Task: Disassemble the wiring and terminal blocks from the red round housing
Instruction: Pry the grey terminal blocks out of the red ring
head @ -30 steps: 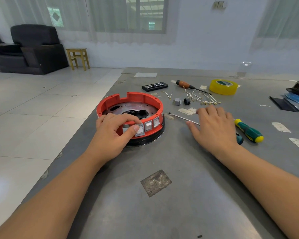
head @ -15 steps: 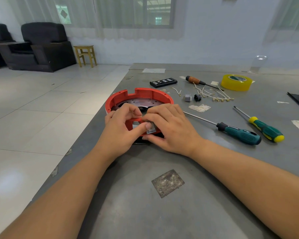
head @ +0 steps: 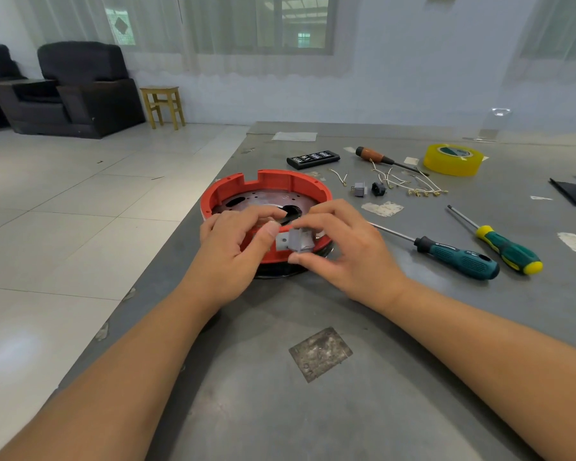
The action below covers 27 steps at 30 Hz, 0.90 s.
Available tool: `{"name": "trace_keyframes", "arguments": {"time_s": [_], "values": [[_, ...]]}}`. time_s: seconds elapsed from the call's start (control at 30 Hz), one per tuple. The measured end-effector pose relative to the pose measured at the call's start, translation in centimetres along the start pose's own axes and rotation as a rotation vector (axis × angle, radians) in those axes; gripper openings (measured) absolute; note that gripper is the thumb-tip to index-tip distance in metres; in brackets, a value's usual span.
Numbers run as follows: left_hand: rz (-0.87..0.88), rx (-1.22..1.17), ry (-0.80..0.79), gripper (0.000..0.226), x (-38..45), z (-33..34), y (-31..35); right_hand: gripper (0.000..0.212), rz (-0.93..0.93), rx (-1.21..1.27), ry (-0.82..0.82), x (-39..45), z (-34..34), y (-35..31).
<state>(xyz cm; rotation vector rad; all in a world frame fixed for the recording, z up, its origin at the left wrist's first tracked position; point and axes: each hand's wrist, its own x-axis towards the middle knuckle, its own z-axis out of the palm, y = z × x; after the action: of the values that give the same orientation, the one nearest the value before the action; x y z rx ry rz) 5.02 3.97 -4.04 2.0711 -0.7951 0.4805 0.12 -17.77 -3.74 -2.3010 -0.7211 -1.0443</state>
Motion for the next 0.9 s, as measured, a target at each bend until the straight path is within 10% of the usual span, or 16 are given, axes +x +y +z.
{"name": "trace_keyframes", "arguments": {"time_s": [0.3,0.63,0.9], "values": [[0.153,0.215,0.038,0.035,-0.4,0.3,1.3,0.037,0.240,0.150,0.054,0.0,-0.7,-1.2],[0.157,0.233,0.034,0.038,-0.2,1.0,1.5,0.027,0.039,0.029,0.028,0.3,-1.6,0.2],[0.025,0.433,0.002,0.039,0.1,2.7,2.7,0.015,0.475,-0.042,0.163,1.9,-3.6,5.0]]}}
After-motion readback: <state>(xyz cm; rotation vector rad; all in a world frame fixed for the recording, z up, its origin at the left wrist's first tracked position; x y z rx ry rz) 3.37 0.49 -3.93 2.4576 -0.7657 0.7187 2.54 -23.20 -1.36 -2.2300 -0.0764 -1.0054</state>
